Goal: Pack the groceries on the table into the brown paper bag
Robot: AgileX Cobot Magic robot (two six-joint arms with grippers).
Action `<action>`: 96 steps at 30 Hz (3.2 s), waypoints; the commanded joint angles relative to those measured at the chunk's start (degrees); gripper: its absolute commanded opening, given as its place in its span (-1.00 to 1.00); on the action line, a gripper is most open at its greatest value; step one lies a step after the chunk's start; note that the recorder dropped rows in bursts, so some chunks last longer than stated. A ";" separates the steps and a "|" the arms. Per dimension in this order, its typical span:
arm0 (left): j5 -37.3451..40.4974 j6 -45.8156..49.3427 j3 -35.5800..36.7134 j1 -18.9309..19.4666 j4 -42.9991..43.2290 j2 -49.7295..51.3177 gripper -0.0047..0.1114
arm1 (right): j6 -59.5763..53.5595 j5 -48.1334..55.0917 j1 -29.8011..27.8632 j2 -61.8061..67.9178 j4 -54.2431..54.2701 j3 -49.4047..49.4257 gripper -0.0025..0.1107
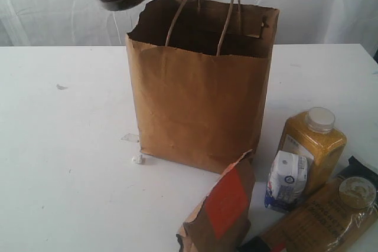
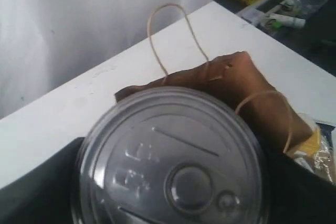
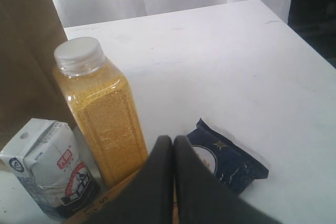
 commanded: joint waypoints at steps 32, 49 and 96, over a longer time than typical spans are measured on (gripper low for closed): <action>-6.40 8.63 -1.96 -6.43 -1.75 21.38 -0.92 | 0.14 -0.30 -0.26 -0.34 -0.19 0.32 -0.96; -4.56 8.87 -1.96 -6.43 -1.25 24.26 -0.92 | 0.14 -0.28 -0.26 -0.34 -0.19 0.32 -0.96; -0.19 -4.84 -7.79 -11.50 16.74 23.54 -0.92 | 0.14 -0.28 -0.26 -0.34 -0.19 0.32 -0.96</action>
